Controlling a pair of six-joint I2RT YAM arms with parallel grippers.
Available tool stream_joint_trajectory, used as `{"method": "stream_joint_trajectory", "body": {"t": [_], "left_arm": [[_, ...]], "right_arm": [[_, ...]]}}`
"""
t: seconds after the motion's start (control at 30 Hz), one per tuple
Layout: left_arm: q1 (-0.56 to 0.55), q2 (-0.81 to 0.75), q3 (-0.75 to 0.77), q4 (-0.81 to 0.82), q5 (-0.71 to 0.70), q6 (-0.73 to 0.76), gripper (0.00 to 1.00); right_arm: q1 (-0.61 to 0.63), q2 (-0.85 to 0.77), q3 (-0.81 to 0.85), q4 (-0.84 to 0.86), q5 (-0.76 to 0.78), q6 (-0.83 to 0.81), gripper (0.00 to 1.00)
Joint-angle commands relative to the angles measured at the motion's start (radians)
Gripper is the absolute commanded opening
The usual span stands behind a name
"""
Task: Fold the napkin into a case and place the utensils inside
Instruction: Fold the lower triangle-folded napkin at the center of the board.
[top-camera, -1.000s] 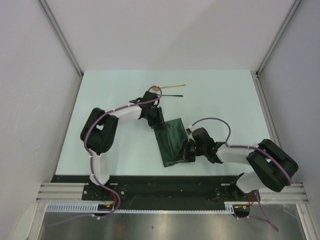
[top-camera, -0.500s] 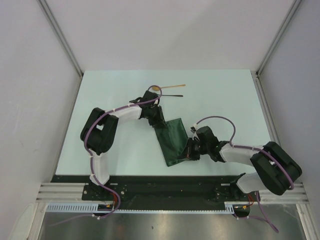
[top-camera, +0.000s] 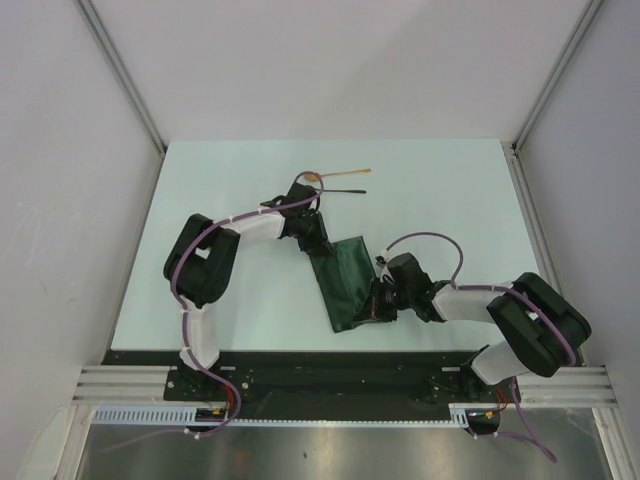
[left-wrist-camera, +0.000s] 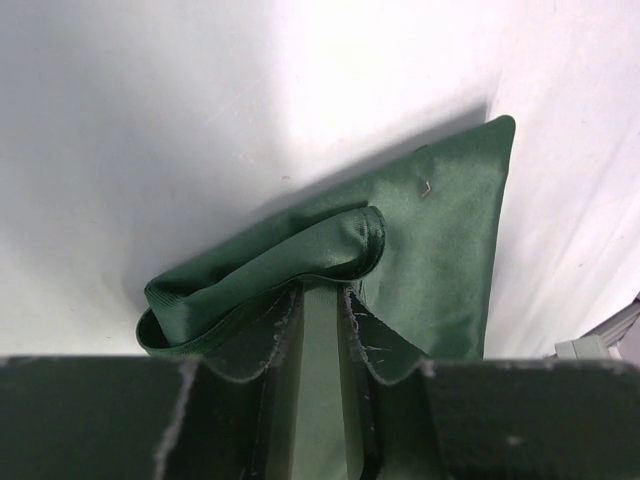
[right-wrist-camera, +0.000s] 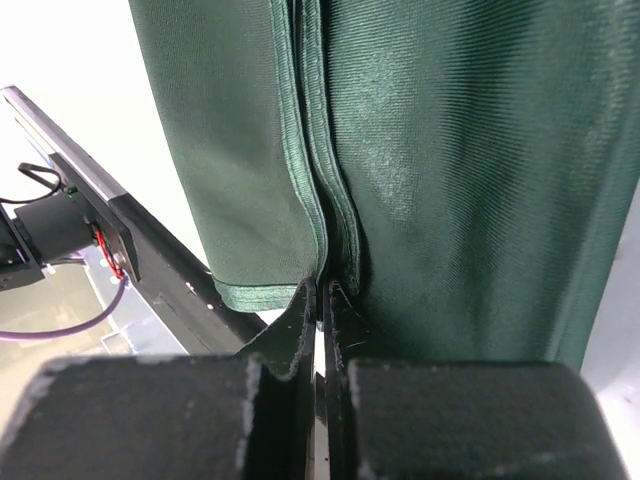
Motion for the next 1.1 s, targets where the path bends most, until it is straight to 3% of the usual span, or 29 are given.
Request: {"method": "stream_joint_trajectory", "body": {"t": [0.0, 0.1, 0.13, 0.3, 0.47, 0.73, 1.07], "left_arm": [[-0.005, -0.020, 0.005, 0.035, -0.030, -0.022, 0.23], [-0.005, -0.045, -0.009, 0.036, -0.025, -0.022, 0.23], [-0.005, -0.065, -0.015, 0.039, -0.022, -0.019, 0.23], [-0.005, -0.095, -0.015, 0.027, -0.006, -0.016, 0.24], [-0.004, -0.102, -0.035, 0.039, 0.021, -0.028, 0.25], [-0.005, -0.099, -0.043, 0.043, 0.031, -0.031, 0.26], [0.001, 0.015, 0.040, 0.049, 0.027, -0.054, 0.25]], "right_arm": [[-0.003, -0.042, 0.018, -0.057, 0.028, -0.047, 0.01], [-0.012, -0.073, 0.049, -0.110, 0.031, -0.068, 0.07], [-0.015, -0.081, 0.058, -0.127, 0.032, -0.075, 0.14], [-0.024, -0.119, 0.135, -0.250, 0.060, -0.153, 0.29], [-0.038, -0.064, 0.193, -0.275, 0.061, -0.208, 0.34], [-0.040, 0.067, 0.265, -0.206, 0.011, -0.226, 0.22], [-0.024, 0.103, 0.149, -0.077, -0.015, -0.168, 0.13]]}}
